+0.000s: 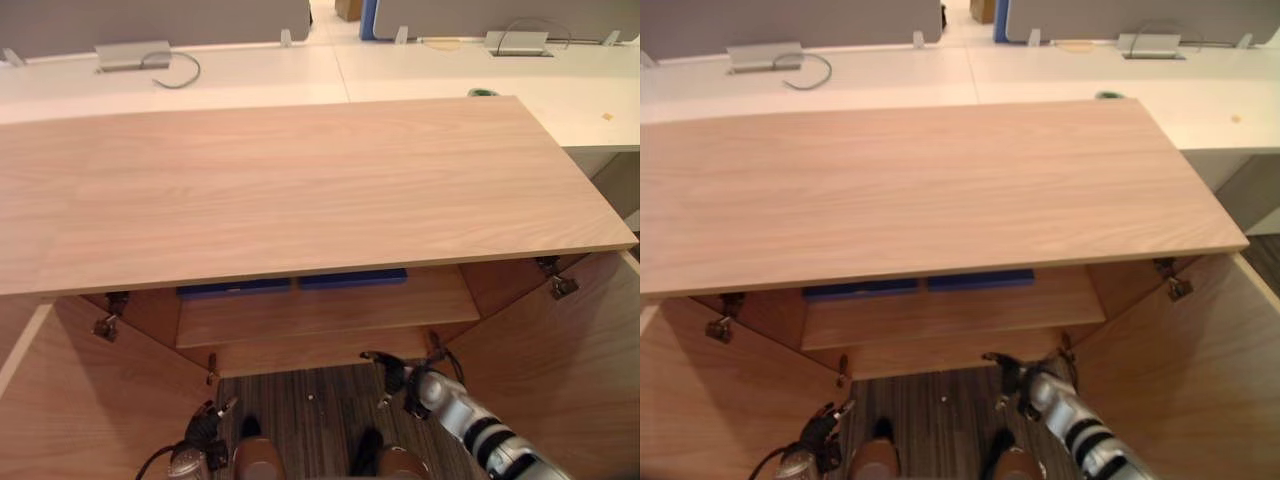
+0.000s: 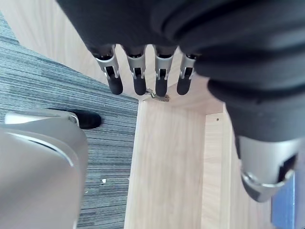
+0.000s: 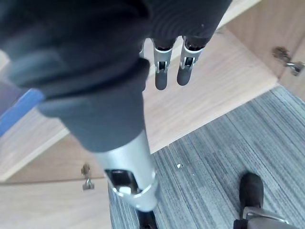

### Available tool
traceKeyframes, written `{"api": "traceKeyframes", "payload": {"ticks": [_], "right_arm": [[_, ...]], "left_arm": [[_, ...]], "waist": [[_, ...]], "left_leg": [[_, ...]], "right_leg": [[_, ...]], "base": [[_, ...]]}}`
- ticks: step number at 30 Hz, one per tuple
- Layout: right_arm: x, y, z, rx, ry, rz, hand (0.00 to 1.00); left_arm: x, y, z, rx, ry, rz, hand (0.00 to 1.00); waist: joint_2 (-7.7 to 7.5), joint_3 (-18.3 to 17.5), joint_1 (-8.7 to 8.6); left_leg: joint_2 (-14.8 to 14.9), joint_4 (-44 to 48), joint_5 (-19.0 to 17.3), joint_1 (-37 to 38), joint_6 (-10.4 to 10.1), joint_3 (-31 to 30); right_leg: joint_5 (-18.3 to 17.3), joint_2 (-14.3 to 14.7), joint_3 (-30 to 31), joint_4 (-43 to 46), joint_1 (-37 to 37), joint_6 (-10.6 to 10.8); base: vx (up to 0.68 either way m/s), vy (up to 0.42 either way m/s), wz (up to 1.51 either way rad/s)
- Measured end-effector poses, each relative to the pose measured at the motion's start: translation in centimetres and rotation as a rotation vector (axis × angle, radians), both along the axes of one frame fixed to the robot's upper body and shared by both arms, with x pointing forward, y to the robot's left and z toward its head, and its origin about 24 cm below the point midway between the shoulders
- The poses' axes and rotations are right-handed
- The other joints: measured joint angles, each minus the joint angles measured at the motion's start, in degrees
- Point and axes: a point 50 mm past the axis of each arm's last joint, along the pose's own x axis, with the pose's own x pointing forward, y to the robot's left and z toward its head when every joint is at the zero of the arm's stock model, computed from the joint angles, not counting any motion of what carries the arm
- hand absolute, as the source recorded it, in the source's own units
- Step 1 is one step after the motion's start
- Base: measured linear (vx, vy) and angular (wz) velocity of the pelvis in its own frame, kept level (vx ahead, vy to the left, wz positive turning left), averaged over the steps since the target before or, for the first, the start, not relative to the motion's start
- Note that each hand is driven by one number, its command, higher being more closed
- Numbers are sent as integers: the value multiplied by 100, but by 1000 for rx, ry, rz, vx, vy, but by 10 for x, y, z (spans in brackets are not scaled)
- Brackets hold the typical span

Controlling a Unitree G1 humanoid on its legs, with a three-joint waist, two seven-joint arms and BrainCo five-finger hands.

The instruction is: Walk over to the cabinet, pick up the folder, carry it to the office cabinet, place the folder inside the office cabinet, then close the office cabinet door

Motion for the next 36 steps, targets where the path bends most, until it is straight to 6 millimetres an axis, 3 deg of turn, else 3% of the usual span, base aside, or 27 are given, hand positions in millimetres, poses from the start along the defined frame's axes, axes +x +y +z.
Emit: {"api": "traceKeyframes", "payload": {"ticks": [1,2,3,4,5,9,11,14,17,19,22,24,25,27,28,29,30,31,32,33,36], "right_arm": [[-12,-10,-6,16,21,-88,0],[-25,-18,-13,29,46,-168,0],[-32,-20,-17,45,64,-214,0],[-53,-26,-27,118,97,-385,0],[-59,-27,-30,157,100,-465,0],[-88,-31,-42,340,87,-911,0],[-109,-31,-47,461,49,-1241,0],[-135,-28,-49,534,3,-1505,0],[-148,-28,-46,591,-39,-1647,0],[-149,-34,-39,621,-104,-1691,0],[-150,-41,-29,665,-207,-1765,0],[-162,-50,-27,680,-273,-1888,0],[-167,-51,-27,676,-279,-1917,0],[-169,-56,-25,679,-326,-1970,0],[-162,-60,-20,695,-374,-1969,0],[-149,-67,-13,732,-441,-1982,0],[-149,-71,-12,732,-465,-2000,0],[-154,-80,-10,734,-521,-2073,0],[-152,-87,-8,752,-579,-2126,0],[-146,-89,-6,781,-609,-2135,0],[-118,-83,-5,885,-608,-2136,0]], "left_arm": [[-10,-4,-4,-7,36,-7,0],[-16,-6,-6,-7,57,-15,0],[-17,-6,-7,-7,61,-15,0],[-21,-6,-9,-11,76,-10,0],[-23,-6,-9,-12,80,-1,0],[-28,-6,-11,-18,97,36,0],[-30,-8,-12,-24,98,75,0],[-32,-19,-14,-48,105,134,0],[-33,-25,-15,-52,111,138,0],[-32,-25,-15,-38,114,117,0],[-30,-23,-14,-17,116,102,0],[-24,-22,-13,-2,103,100,0],[-22,-20,-12,4,99,100,0],[-16,-20,-11,1,85,109,0],[-13,-22,-10,-11,77,118,0],[-12,-29,-11,-35,73,129,0],[-11,-32,-11,-41,76,112,0],[-6,-34,-10,-28,71,58,0],[-6,-34,-10,-23,78,38,0],[-8,-33,-11,-20,86,39,0],[-16,-25,-14,3,131,46,0]], "waist": [[106,-72,-2],[155,-160,-92],[111,-175,-123],[12,-256,-171],[-15,-285,-200],[-39,-378,-417],[-78,-365,-470],[-117,-348,-503],[-182,-306,-589],[-220,-301,-592],[-298,-256,-623],[-358,-178,-660],[-437,-169,-687],[-515,-224,-754],[-528,-282,-751],[-426,-278,-738],[-492,-294,-759],[-622,-336,-796],[-685,-408,-796],[-633,-419,-782],[-488,-438,-699]], "left_leg": [[-73,308,-377,20,72,-1],[-91,172,-493,95,39,-40],[-148,88,-480,140,57,-19],[-314,-231,-422,239,68,72],[-374,-328,-390,261,106,93],[-522,-519,-300,362,149,359],[-533,-689,-295,633,160,657],[-516,-805,-383,1025,170,1171],[-468,-802,-528,1315,164,1726],[-423,-800,-602,1449,144,2199],[-380,-817,-660,1671,114,2774],[-302,-886,-636,1957,59,2951],[-323,-876,-645,2006,29,2948],[-266,-915,-632,2036,-6,2950],[-216,-1039,-567,1998,11,3096],[-66,-1201,-429,1968,-83,3233],[-94,-1209,-394,1926,-76,3236],[-198,-1187,-368,1935,-118,3096],[-245,-1189,-339,1898,-100,3005],[-219,-1203,-315,1879,-38,2965],[-215,-1400,-122,1815,297,2764]], "right_leg": [[101,111,101,-195,140,46],[164,192,194,-325,144,84],[182,200,309,-385,138,112],[371,200,630,-705,137,171],[453,183,715,-805,130,175],[857,135,1087,-1113,70,168],[910,149,1394,-1105,75,154],[937,197,1834,-1064,73,157],[938,288,2323,-979,-53,140],[889,345,2611,-860,-250,112],[820,337,2513,-513,-504,26],[473,210,1957,133,-592,-281],[434,170,1876,279,-630,-257],[488,289,1875,301,-653,-188],[738,451,1975,-118,-631,-195],[527,431,1852,132,-775,-483],[164,281,1748,773,-980,-521],[-201,-56,1638,1338,-1066,-262],[-290,30,1717,1240,-1041,-109],[-245,120,1853,1118,-1022,-94],[320,487,2200,230,-933,-50]], "base": [[-20,97,-23],[-36,89,-18],[-80,90,-17],[-52,67,-22],[-25,74,-22],[60,94,-39],[92,63,-63],[46,66,-79],[-25,71,-99],[-77,51,-121],[-7,26,-98],[42,6,-32],[47,-10,1],[44,-41,-19],[48,-64,-57],[20,-55,-51],[47,-51,-1],[98,-69,14],[118,-85,0],[82,-81,-55],[6,-30,-72]]}}
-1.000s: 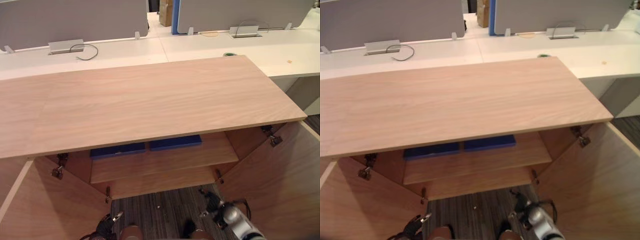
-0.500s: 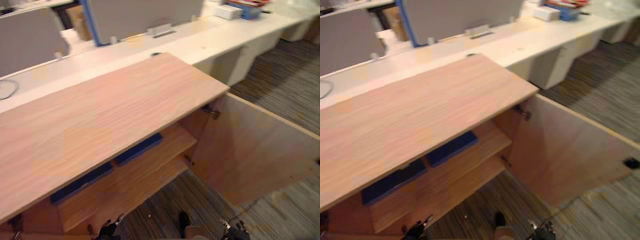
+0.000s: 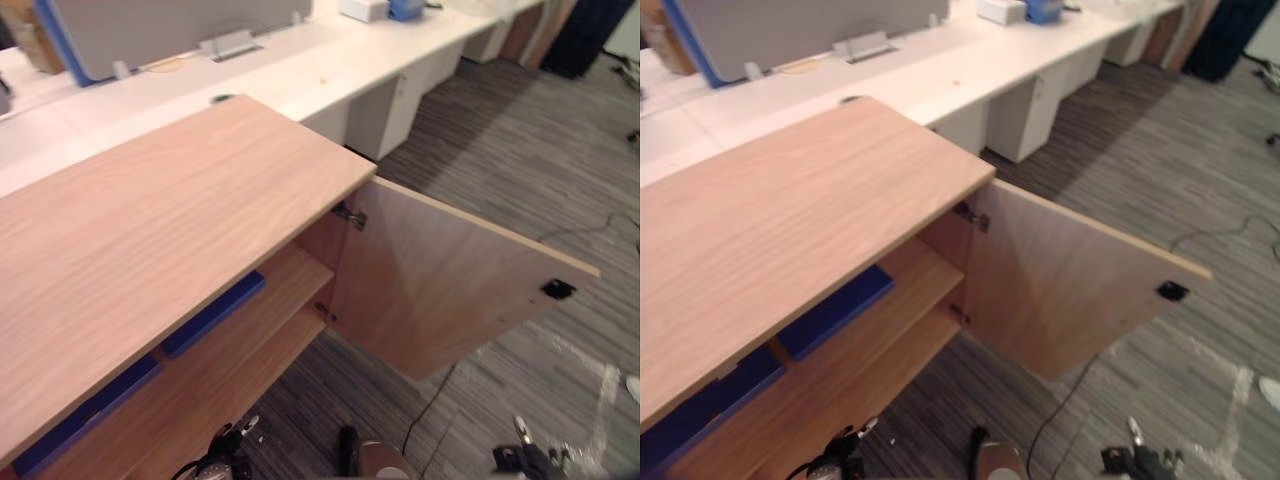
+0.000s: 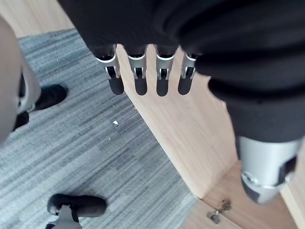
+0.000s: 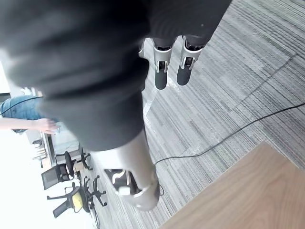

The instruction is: Walk over to the cabinet, pick up the folder, carry it to the office cabinet, place the folder inside the office cabinet, then close the office cabinet door

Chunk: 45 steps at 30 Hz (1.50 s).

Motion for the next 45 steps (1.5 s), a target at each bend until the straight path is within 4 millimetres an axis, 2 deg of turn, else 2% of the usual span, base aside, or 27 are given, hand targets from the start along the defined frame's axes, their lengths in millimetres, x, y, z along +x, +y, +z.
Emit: {"api": "traceKeyframes", "payload": {"ticks": [1,2,8,11,14,19,24,25,28,32,36,40,45], "right_arm": [[2,0,0,8,-10,-4,0],[0,-1,0,10,-14,-16,0],[-9,-11,2,-7,-23,-73,0],[0,-13,10,-35,-55,-46,0],[15,-23,26,-121,-97,11,0],[48,-56,57,-252,-179,81,0],[89,-97,85,-322,-200,154,0],[101,-107,95,-334,-206,176,0],[118,-121,111,-325,-244,177,0],[122,-142,123,-313,-212,155,0],[127,-152,132,-260,-251,109,0],[127,-154,129,-218,-278,107,0],[135,-152,134,-261,-237,235,0]], "left_arm": [[-1,2,0,6,6,9,0],[-3,6,0,8,11,40,0],[-27,20,-3,25,61,158,0],[-23,20,-2,17,49,175,0],[-20,21,-1,17,38,155,0],[-14,17,0,4,21,78,0],[-14,25,1,18,20,55,0],[-15,29,2,25,22,54,0],[-20,36,2,36,27,59,0],[-29,39,2,31,36,91,0],[-28,39,2,12,20,116,0],[-30,39,2,0,14,115,0],[-29,38,1,-20,7,100,0]], "waist": [[15,-6,31],[4,3,54],[0,23,99],[39,152,113],[58,215,141],[278,341,158],[623,552,194],[729,608,216],[870,648,220],[1002,723,204],[1138,801,122],[1167,824,95],[1253,878,25]], "left_leg": [[-2,-25,33,1,-4,2],[-3,-7,107,14,-90,-12],[141,168,69,23,-164,-345],[341,187,-270,-31,-331,-588],[341,348,-339,-100,-362,-692],[321,542,-429,-242,-360,-939],[307,634,-428,-330,-388,-1219],[291,624,-427,-319,-387,-1272],[237,615,-419,-368,-375,-1418],[127,607,-377,-408,-334,-1569],[-14,512,-295,-408,-288,-1719],[-51,375,-204,-396,-291,-1787],[2,285,-185,-347,-285,-1789]], "right_leg": [[123,64,52,-182,39,-1],[223,63,69,-364,138,4],[425,99,-80,-1063,651,26],[723,260,-311,-1550,943,4],[935,238,-361,-1873,1168,25],[931,149,-512,-1875,1231,23],[934,82,-711,-1847,1339,27],[916,60,-767,-1847,1385,48],[900,6,-870,-1847,1415,66],[892,-79,-999,-1846,1463,79],[880,-204,-1084,-1849,1495,79],[861,-231,-1148,-1880,1504,109],[867,-164,-1134,-1881,1489,109]], "base": [[-18,22,-35],[-31,47,-12],[-56,11,14],[-88,-7,30],[-85,30,17],[-16,50,17],[48,48,25],[53,56,20],[45,53,21],[48,58,19],[4,64,14],[-53,35,11],[-31,-1,-4]]}}
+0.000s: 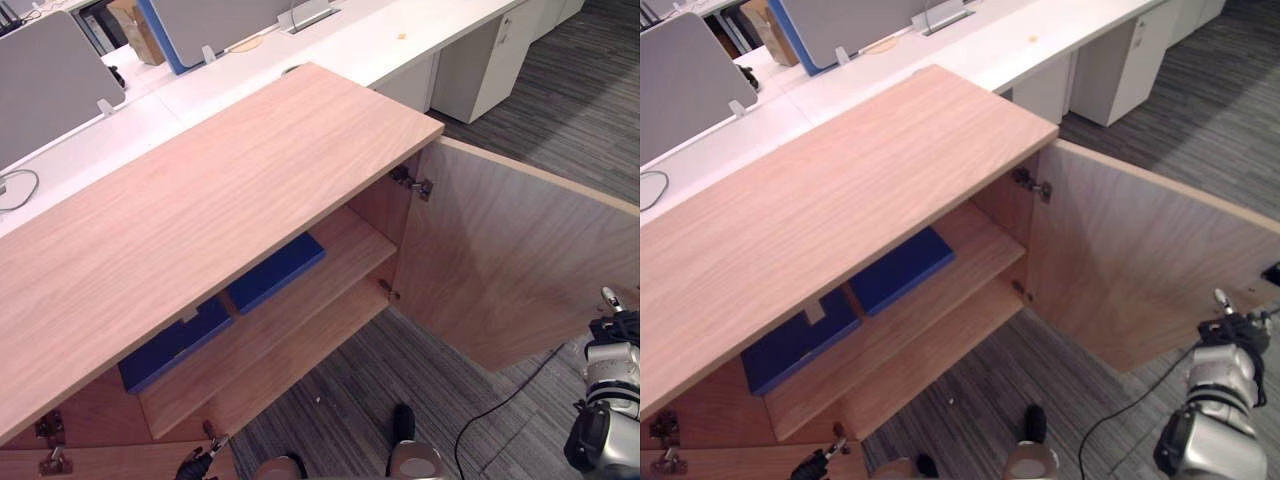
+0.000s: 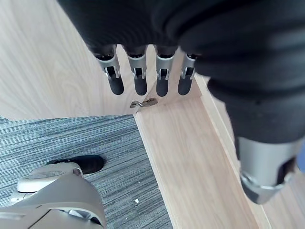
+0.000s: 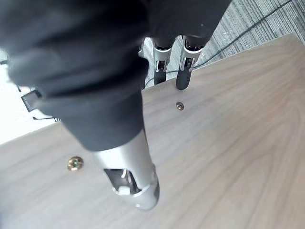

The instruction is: Walk over to the cabinet, pick up the folder, carry it to the office cabinet, place the folder inside the office cabinet, then close the office cabinet door

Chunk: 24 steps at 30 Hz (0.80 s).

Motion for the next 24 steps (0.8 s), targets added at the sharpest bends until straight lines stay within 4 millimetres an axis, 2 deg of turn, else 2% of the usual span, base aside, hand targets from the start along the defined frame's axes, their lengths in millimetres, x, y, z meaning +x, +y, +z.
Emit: {"api": "traceKeyframes", "payload": {"ticks": [3,4,7,9,10,11,12,13,14,15,16,17,18,19,20,21,24], "right_arm": [[12,8,5,-151,152,177,0],[20,14,9,-265,268,317,0],[26,20,20,-476,472,578,0],[24,31,36,-686,672,893,0],[22,36,38,-734,724,983,0],[19,49,43,-797,803,1185,0],[12,61,44,-836,872,1351,0],[4,77,40,-839,904,1517,0],[-4,103,32,-812,880,1727,0],[-16,133,24,-773,820,1925,0],[-22,148,22,-754,769,2018,0],[-34,182,25,-732,626,2220,0],[-42,213,28,-709,452,2374,0],[-47,225,28,-697,375,2427,0],[-53,242,36,-714,257,2503,0],[-55,250,43,-750,182,2536,0],[-59,255,47,-764,133,2555,0]], "left_arm": [[1,1,1,-6,-5,-21,0],[4,3,2,-4,-10,-51,0],[12,11,5,12,-26,-91,0],[17,16,8,30,-38,-128,0],[19,16,8,32,-40,-134,0],[24,16,9,32,-48,-150,0],[27,14,10,31,-59,-167,0],[31,17,12,45,-82,-177,0],[36,21,15,56,-91,-178,0],[39,18,14,44,-95,-184,0],[40,12,12,27,-96,-187,0],[45,6,13,16,-121,-198,0],[49,-1,12,0,-121,-206,0],[49,-4,11,-9,-115,-212,0],[47,-8,9,-19,-111,-212,0],[44,-6,9,-16,-107,-205,0],[26,1,5,-8,-65,-170,0]], "waist": [[31,5,-145],[31,5,-204],[33,6,-239],[31,8,-278],[22,8,-301],[-5,3,-342],[63,-17,-342],[62,-34,-318],[0,-35,-361],[-34,-71,-345],[54,-118,-307],[122,-86,-194],[175,15,-184],[144,19,-165],[150,-5,-76],[129,-23,-30],[5,-184,12]], "left_leg": [[63,-45,14,43,-35,56],[116,-42,44,44,-118,132],[217,22,57,41,-153,230],[289,196,99,-5,-140,227],[311,267,115,-16,-123,229],[340,415,198,-62,-74,236],[501,458,298,-106,-41,234],[629,598,221,-186,-154,113],[783,764,167,-280,-188,35],[818,699,314,-372,8,34],[936,591,434,-447,160,37],[1049,686,394,-566,-39,-48],[1116,743,323,-550,-143,-130],[1108,728,365,-581,-106,-135],[1048,613,420,-562,-41,-99],[982,476,445,-557,-45,-100],[914,134,485,-530,-52,-16]], "right_leg": [[0,73,65,1,-27,-4],[4,125,150,2,-86,-10],[21,247,317,4,-204,-35],[59,370,531,2,-323,-87],[55,380,572,-1,-323,-88],[-14,390,613,-3,-325,-70],[-123,494,573,175,-398,-82],[-328,537,612,929,-808,-420],[-579,667,568,1073,-850,-400],[-601,773,543,613,-701,-327],[-615,852,491,516,-673,-265],[-1095,838,501,1965,-1130,-726],[-1372,857,467,1951,-956,-547],[-1290,869,423,1772,-868,-602],[-1213,864,415,1635,-814,-567],[-1186,870,410,1522,-795,-559],[-1046,938,398,1272,-813,-538]], "base": [[7,8,-17],[12,0,-34],[12,-12,-43],[9,-40,-66],[-3,-44,-51],[7,-81,-37],[5,-81,-38],[-17,-64,-19],[-50,-86,-6],[-56,-118,6],[50,-226,-1],[113,-221,20],[112,-206,33],[11,-149,43],[-34,-92,28],[-39,-74,18],[9,0,13]]}}
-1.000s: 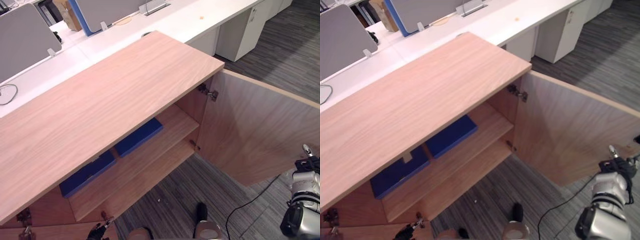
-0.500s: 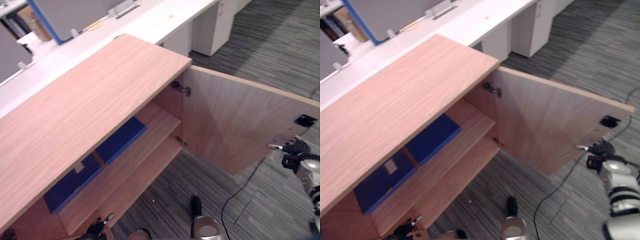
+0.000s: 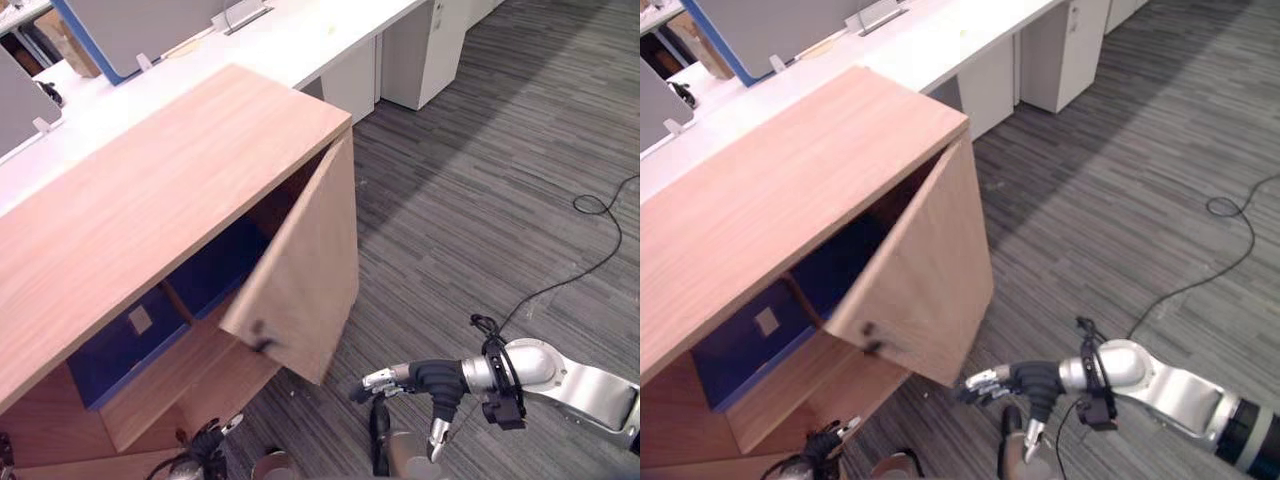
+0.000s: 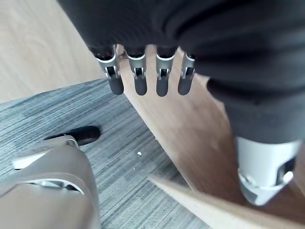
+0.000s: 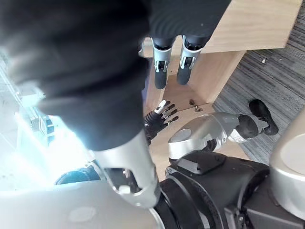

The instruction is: Walk over to the cabinet, pick up the folder, carry it to the office cabinet, place the folder inside the office cabinet, then close the office cabinet door

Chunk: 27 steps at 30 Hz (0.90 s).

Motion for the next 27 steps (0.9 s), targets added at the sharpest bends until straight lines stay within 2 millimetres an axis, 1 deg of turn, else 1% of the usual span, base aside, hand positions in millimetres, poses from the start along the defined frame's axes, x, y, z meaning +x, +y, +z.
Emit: {"api": "traceKeyframes", "payload": {"ticks": [1,2,3,4,7,8,11,14,16,17,18,19,21,22,23,24,25,26,27], "right_arm": [[0,0,0,3,-3,1,0],[-1,1,1,9,-6,6,0],[-1,2,2,12,-7,10,0],[-3,5,3,24,-11,24,0],[-8,10,4,60,-7,47,0],[-11,11,2,69,6,46,0],[-15,12,-4,84,33,38,0],[-15,12,-12,78,44,19,0],[-13,12,-18,84,48,5,0],[-13,12,-27,93,71,-26,0],[-12,11,-40,95,99,-69,0],[-11,9,-47,87,103,-96,0],[-6,3,-77,37,106,-210,0],[-4,-2,-93,2,101,-279,0],[-1,-9,-116,-37,110,-394,0],[5,-17,-136,-97,81,-526,0],[8,-21,-145,-131,65,-596,0],[12,-26,-159,-170,41,-737,0],[11,-32,-167,-197,15,-863,0]], "left_arm": [[-1,0,0,1,3,1,0],[-2,0,0,4,8,-7,0],[-2,0,-1,8,10,-14,0],[-3,1,-1,13,15,-20,0],[-1,7,1,32,14,-31,0],[-1,9,2,38,13,-31,0],[2,9,3,39,7,-34,0],[4,9,3,39,4,-38,0],[3,8,3,39,6,-38,0],[3,8,3,37,8,-37,0],[5,7,2,35,7,-43,0],[6,6,3,34,5,-48,0],[9,2,2,30,0,-54,0],[10,-1,2,31,-1,-61,0],[9,-3,2,31,-2,-70,0],[8,-7,1,26,5,-81,0],[8,-9,0,23,8,-83,0],[1,-12,-3,21,29,-85,0],[-6,-18,-5,9,47,-81,0]], "waist": [[-31,-38,20],[-135,-88,80],[-193,-114,95],[-307,-172,120],[-521,-314,151],[-561,-350,156],[-562,-357,198],[-565,-364,207],[-562,-367,248],[-559,-369,254],[-557,-369,265],[-556,-369,275],[-543,-342,387],[-521,-330,447],[-527,-331,495],[-517,-304,482],[-502,-299,493],[-485,-304,517],[-407,-334,531]], "left_leg": [[-8,-5,16,4,-27,14],[-24,29,22,-4,-35,45],[-30,56,22,-9,-35,54],[-44,121,21,-23,-35,70],[-87,225,18,-29,-38,80],[-100,247,10,-29,-43,79],[-108,303,-33,-37,-44,65],[-109,302,-39,-43,-38,-1],[-116,308,-39,-80,-37,-48],[-125,349,-36,-155,-36,-113],[-131,520,-33,-312,-32,-248],[-136,651,-30,-425,-27,-325],[-121,1117,43,-754,84,-294],[-103,1226,100,-892,188,-193],[-127,1152,169,-923,307,-18],[-125,1378,-35,-1038,561,92],[-129,1683,-228,-1135,759,140],[-153,2250,-535,-1234,960,345],[-139,2786,-768,-1274,1089,615]], "right_leg": [[38,0,8,-62,18,4],[146,-5,17,-208,91,21],[200,-8,17,-300,141,23],[300,-18,18,-467,241,48],[495,-40,18,-845,485,81],[542,-47,15,-945,548,85],[604,-52,-12,-1095,662,94],[610,-54,-120,-1152,754,98],[612,-56,-156,-1173,761,99],[616,-71,-257,-1202,792,101],[617,-93,-389,-1224,835,103],[616,-109,-459,-1224,849,101],[612,-163,-688,-1225,901,95],[589,-154,-823,-1222,932,68],[524,-236,-1024,-1209,935,3],[481,-280,-1286,-1196,933,-21],[472,-297,-1391,-1194,927,-22],[482,-345,-1553,-1182,933,-37],[475,-393,-1798,-1073,917,-63]], "base": [[44,34,-2],[34,31,-4],[48,40,-1],[63,48,3],[91,55,3],[81,43,4],[55,40,5],[41,36,19],[22,35,17],[9,29,42],[-1,25,53],[-17,23,63],[-28,14,59],[-35,-5,73],[-37,-1,98],[-34,-1,91],[-18,23,84],[21,43,79],[74,97,86]]}}
